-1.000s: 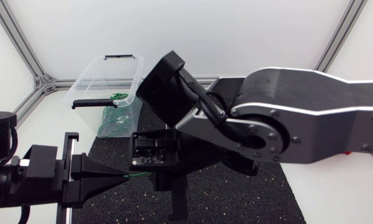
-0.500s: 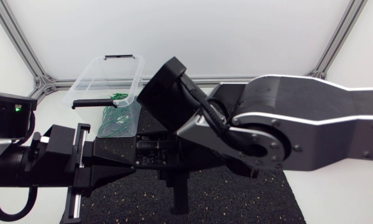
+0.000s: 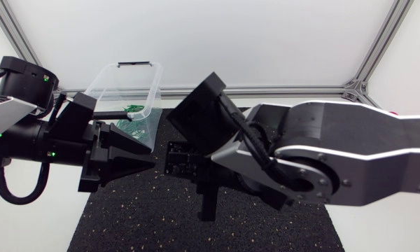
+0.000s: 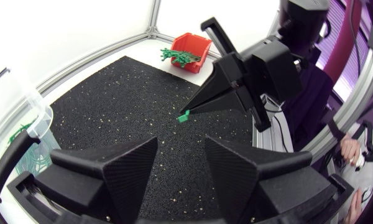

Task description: Take a green cable tie from the red box, thread the tail through the head to close it, then place it in the transparent bin on the left.

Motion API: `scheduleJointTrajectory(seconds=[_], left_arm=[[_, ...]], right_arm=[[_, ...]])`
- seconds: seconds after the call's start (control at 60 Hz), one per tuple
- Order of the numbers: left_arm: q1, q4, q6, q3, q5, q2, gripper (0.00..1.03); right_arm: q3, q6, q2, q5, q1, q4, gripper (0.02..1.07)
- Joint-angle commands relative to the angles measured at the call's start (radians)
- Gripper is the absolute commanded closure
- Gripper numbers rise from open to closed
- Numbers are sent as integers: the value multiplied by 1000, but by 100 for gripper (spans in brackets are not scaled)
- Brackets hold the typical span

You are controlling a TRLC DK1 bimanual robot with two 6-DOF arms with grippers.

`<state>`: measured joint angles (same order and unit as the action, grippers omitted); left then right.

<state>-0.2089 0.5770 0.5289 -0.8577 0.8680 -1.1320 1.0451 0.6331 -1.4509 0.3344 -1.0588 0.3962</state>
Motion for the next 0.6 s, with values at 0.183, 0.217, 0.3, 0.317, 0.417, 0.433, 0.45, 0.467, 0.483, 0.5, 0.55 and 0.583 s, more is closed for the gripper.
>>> scheduleJointTrajectory(seconds=[0.183,0.217,0.3,0.317,0.417,0.433,0.45,0.467,0.483,0.5,0.55,0.583], left_arm=[[25,63,-293,-158,16,-83,47],[28,66,-337,-178,16,-97,50],[20,132,-366,-225,17,-127,50],[20,138,-372,-230,17,-132,50],[23,164,-429,-262,17,-172,50],[23,165,-431,-264,17,-173,50],[23,169,-432,-268,17,-178,50],[25,170,-441,-273,17,-183,50],[25,170,-445,-276,17,-183,50],[36,170,-463,-285,17,-190,50],[40,175,-474,-297,17,-193,50],[40,178,-481,-303,17,-195,50]], right_arm=[[-40,8,18,86,-6,-85,101],[-42,13,18,94,-6,-97,101],[-48,31,14,134,-7,-135,101],[-49,36,14,140,-7,-146,101],[-51,56,4,190,-13,-200,101],[-51,59,3,198,-15,-207,101],[-53,63,3,206,-17,-217,101],[-54,68,1,212,-18,-223,101],[-56,76,-2,224,-21,-240,101],[-57,80,-6,235,-24,-252,101],[-62,89,-16,262,-32,-272,101],[-68,103,-20,279,-40,-298,101]])
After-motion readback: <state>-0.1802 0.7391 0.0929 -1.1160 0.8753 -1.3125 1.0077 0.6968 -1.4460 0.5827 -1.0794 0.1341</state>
